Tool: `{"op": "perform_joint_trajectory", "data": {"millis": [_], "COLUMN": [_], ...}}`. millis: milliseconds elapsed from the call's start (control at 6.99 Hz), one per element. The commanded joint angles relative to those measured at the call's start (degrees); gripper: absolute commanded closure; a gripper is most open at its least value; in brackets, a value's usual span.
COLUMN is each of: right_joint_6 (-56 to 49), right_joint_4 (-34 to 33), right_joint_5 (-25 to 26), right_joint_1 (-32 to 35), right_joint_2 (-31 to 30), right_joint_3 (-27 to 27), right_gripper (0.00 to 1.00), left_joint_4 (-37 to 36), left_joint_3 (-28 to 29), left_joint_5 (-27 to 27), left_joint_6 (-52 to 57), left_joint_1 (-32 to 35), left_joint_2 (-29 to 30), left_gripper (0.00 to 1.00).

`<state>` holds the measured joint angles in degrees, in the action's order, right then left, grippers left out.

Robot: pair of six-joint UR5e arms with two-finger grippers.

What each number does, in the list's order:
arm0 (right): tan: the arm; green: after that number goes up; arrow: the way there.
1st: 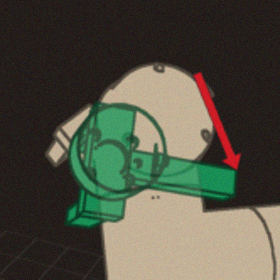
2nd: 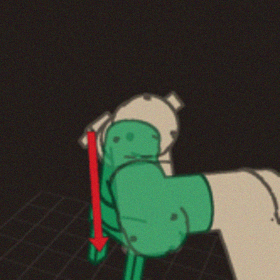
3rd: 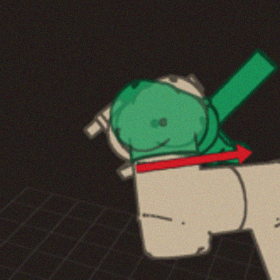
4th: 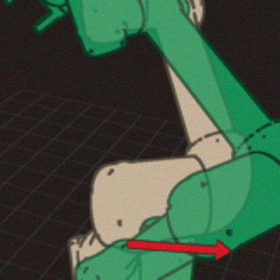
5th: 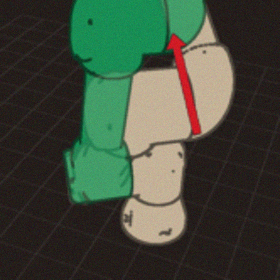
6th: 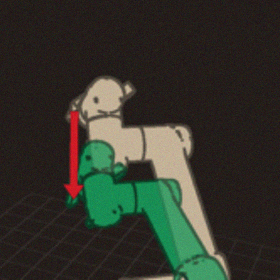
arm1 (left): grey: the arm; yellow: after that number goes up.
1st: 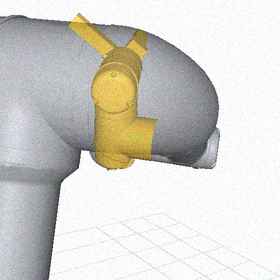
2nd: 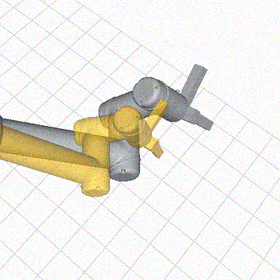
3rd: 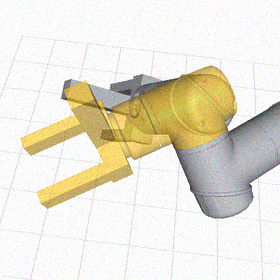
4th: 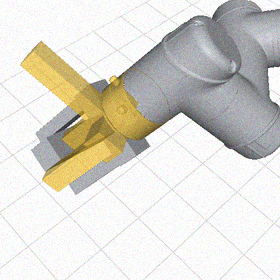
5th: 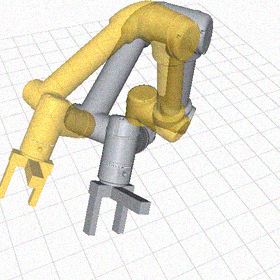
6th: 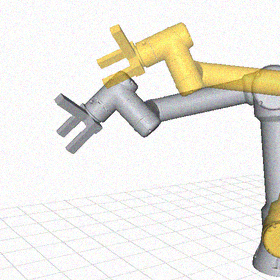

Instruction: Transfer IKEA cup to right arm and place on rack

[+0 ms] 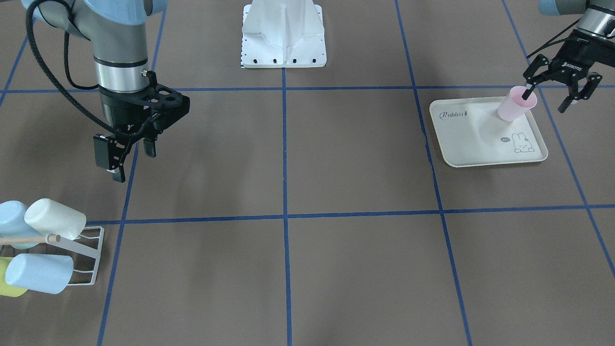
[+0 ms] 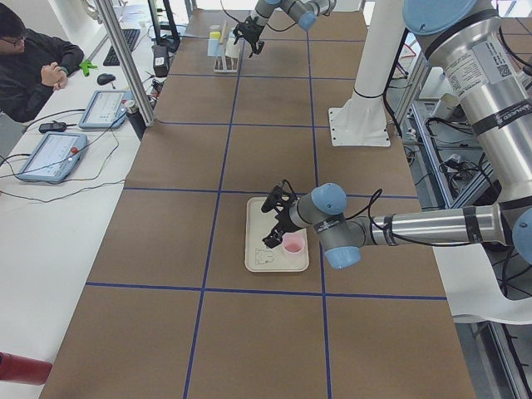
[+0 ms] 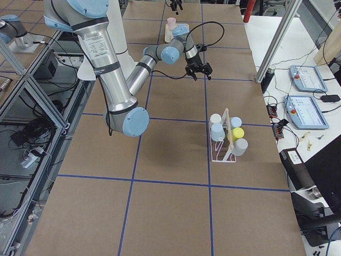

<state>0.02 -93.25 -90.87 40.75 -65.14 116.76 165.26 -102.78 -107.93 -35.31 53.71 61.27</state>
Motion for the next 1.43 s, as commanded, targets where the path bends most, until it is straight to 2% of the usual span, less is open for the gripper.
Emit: {"op": "perform_joint_trajectory", "data": {"millis": [0,286,572,715,858,1001,1144,1287], "right_joint_6": [10.58,17.09,17.12,17.21,17.21,17.21,17.12,17.12], "right_joint_4": [5.60,4.93,4.92,5.01,5.01,5.01,5.10,5.27], "right_joint_5": [-8.66,-12.65,-16.08,-16.09,-16.09,-16.09,-15.92,-15.91], "right_joint_1": [-0.06,-0.06,-0.06,-0.06,-0.06,-0.15,-0.32,-0.32], "right_joint_2": [0.19,2.90,2.92,2.92,2.83,2.66,2.39,2.39], "right_joint_3": [1.72,2.25,1.98,1.90,1.81,1.72,1.63,1.63], "right_gripper": [0.01,0.01,0.01,0.01,0.01,0.01,0.01,0.01], "left_joint_4": [0.41,0.50,0.59,0.59,0.59,0.68,1.81,2.43], "left_joint_3": [1.88,4.25,4.61,4.61,4.70,5.04,5.05,5.05], "left_joint_5": [0.53,0.44,0.36,0.27,0.09,0.09,-0.08,-0.17], "left_joint_6": [1.83,1.48,1.39,1.56,1.56,1.65,1.56,1.65], "left_joint_1": [-1.84,-4.39,-6.76,-7.38,-7.47,-7.48,-7.48,-7.39], "left_joint_2": [-0.62,-0.27,-0.09,-0.09,-0.09,-0.09,-0.09,-0.01], "left_gripper": [0.00,0.00,0.04,0.36,0.65,0.85,1.00,1.00]}}
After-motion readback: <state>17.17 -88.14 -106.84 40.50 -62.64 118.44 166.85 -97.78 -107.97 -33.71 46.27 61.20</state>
